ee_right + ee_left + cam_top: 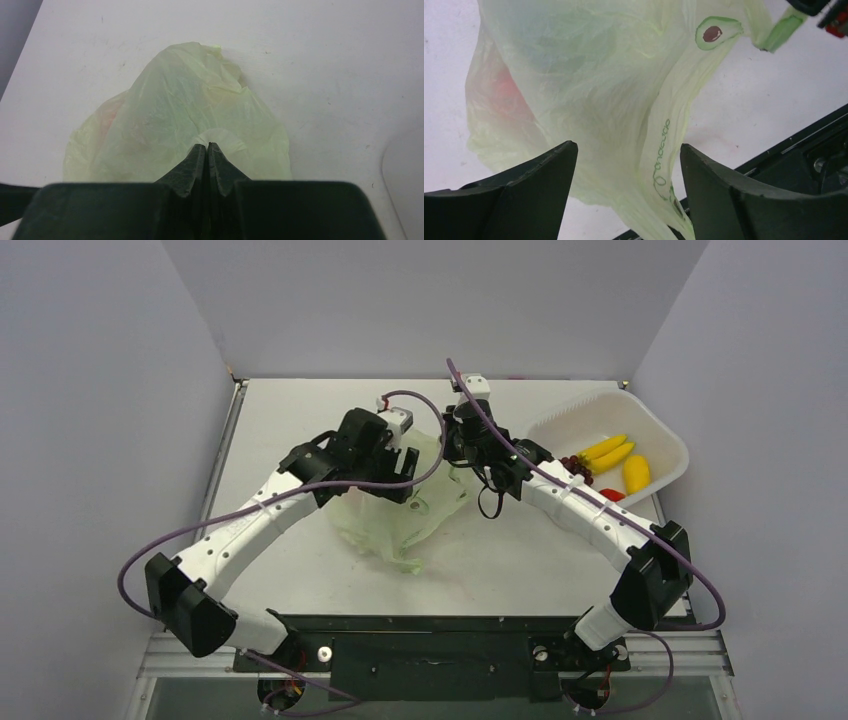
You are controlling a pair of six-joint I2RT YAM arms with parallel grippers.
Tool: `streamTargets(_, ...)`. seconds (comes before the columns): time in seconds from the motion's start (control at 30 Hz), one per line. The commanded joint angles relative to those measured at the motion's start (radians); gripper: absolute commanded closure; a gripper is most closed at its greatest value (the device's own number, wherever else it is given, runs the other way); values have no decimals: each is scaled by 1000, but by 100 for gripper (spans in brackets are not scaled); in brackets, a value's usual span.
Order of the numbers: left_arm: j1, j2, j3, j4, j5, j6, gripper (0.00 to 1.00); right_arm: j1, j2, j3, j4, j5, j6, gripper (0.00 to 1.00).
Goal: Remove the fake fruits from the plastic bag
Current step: Adjust the plastic bag at the center of the board.
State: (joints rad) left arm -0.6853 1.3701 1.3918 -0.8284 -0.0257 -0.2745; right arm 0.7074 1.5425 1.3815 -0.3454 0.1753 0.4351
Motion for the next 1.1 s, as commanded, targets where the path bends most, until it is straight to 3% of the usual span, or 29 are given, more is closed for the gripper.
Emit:
streamTargets(0.0,2,89,16,166,20,135,22,0,-48,12,38,-26,27,100)
streamTargets(0.2,0,206,9,205,-69,223,15,-3,-54,15,39,-37,45,100)
streamTargets(0.4,-32,151,-163,382,-88,267,3,-12,-53,6,43,-56,69,100)
streamTargets(0.5,-69,152,-196,424,-205,295,5,-13,-54,-1,48,-62,83,100)
streamTargets(0.57,-96,160,-196,424,-271,310,11,-13,-56,-10,54,-63,94,100)
streamTargets(0.63,-106,162,-197,422,-286,314,23,-14,-57,-15,57,-67,105,100)
streamTargets(0.7,-108,158,-200,429,-296,312,67,-16,-56,-17,55,-65,112,100)
streamTargets(0.73,-108,156,-201,432,-300,312,77,-17,-57,-18,46,-58,116,100)
streamTargets(0.77,-108,153,-203,434,-302,312,93,-19,-59,-19,41,-50,117,100)
streamTargets(0.83,-106,148,-205,438,-307,311,100,-23,-66,-20,20,-22,122,97)
streamTargets(0.9,-100,143,-205,439,-299,308,100,-34,-75,-25,-4,8,130,94)
streamTargets(1.07,-75,129,-202,441,-229,289,100,-97,-122,-84,-21,-1,152,74)
